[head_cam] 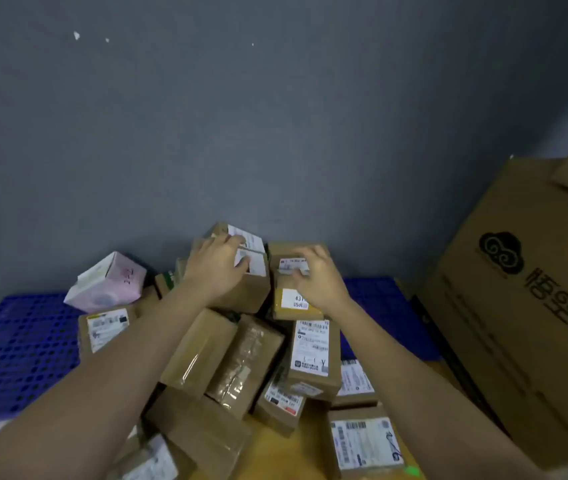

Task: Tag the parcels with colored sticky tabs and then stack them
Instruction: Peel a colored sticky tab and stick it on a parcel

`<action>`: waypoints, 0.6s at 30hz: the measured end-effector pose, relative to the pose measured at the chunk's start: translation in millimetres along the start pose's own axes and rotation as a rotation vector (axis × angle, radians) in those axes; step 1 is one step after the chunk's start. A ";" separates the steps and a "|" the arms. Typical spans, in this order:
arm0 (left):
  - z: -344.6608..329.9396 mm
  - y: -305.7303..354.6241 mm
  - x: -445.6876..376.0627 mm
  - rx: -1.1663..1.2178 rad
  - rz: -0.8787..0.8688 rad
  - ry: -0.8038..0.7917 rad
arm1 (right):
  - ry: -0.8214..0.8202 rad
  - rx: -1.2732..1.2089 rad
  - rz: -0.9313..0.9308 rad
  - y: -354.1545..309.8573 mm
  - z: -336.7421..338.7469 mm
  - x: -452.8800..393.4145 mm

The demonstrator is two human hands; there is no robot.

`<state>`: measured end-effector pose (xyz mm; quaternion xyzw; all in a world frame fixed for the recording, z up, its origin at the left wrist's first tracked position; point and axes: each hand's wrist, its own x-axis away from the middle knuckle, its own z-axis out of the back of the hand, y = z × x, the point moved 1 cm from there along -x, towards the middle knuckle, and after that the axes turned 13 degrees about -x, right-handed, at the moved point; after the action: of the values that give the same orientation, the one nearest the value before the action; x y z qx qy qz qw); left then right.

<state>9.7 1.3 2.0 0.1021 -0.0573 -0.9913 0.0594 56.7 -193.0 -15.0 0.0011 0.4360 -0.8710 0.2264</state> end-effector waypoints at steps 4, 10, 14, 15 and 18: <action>-35.0 3.7 18.7 -0.032 0.005 -0.039 | 0.053 0.169 -0.220 38.6 -18.5 14.7; -70.3 10.0 39.5 -0.036 -0.025 -0.109 | 0.068 0.239 -0.523 54.7 -54.4 -5.6; -74.7 7.1 41.7 0.019 -0.025 -0.068 | 0.050 0.271 -0.576 53.6 -73.1 -18.6; -75.0 7.5 41.9 0.035 -0.021 -0.060 | 0.053 0.281 -0.575 55.9 -75.3 -19.4; -74.6 10.9 42.0 0.084 -0.013 -0.062 | 0.090 0.266 -0.561 58.2 -69.3 -18.9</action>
<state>-14.3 -22.5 -77.4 0.0742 -0.1000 -0.9911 0.0469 83.1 -163.0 -98.4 -0.0509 0.3111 -0.9480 -0.0444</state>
